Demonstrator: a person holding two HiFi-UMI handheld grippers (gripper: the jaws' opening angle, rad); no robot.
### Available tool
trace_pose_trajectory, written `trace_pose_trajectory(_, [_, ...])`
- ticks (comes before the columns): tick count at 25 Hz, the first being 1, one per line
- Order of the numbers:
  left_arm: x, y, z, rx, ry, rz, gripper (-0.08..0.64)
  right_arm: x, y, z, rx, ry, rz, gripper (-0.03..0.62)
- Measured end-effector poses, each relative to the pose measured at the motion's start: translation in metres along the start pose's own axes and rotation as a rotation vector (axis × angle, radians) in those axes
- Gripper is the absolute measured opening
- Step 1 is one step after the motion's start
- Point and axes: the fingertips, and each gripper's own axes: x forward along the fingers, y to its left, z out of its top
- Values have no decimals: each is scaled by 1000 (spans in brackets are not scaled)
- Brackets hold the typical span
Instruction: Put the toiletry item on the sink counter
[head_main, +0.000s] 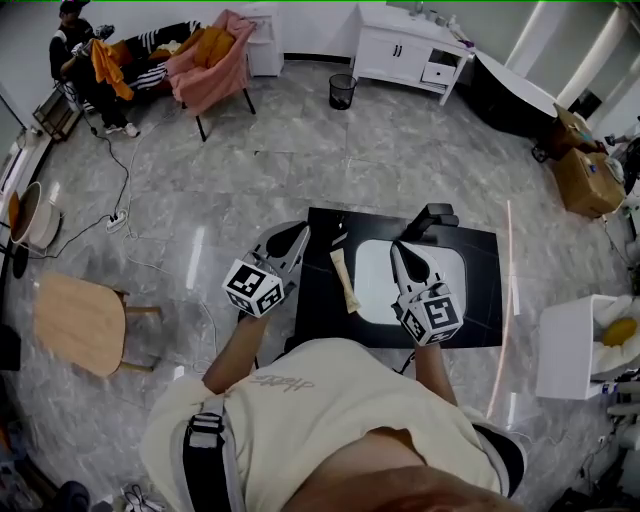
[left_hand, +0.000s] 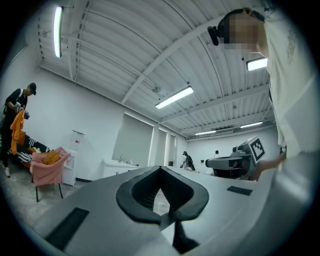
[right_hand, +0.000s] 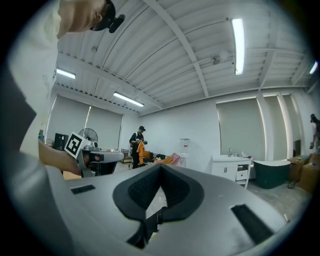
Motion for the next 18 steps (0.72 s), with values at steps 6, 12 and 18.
trace_pose_trajectory(6, [6,-8,-7,-13,12,-36,3,-4,-1,-6,8,15,-13,-6])
trace_pose_trajectory(12, [3,-7,-16,-27,26,-34,3,-3,2,-18,20,39,-3,-6])
trace_pose_trajectory(18, [7,-2,-25,-32,33,-29,3,4,-2,-29,26,46,5,-6])
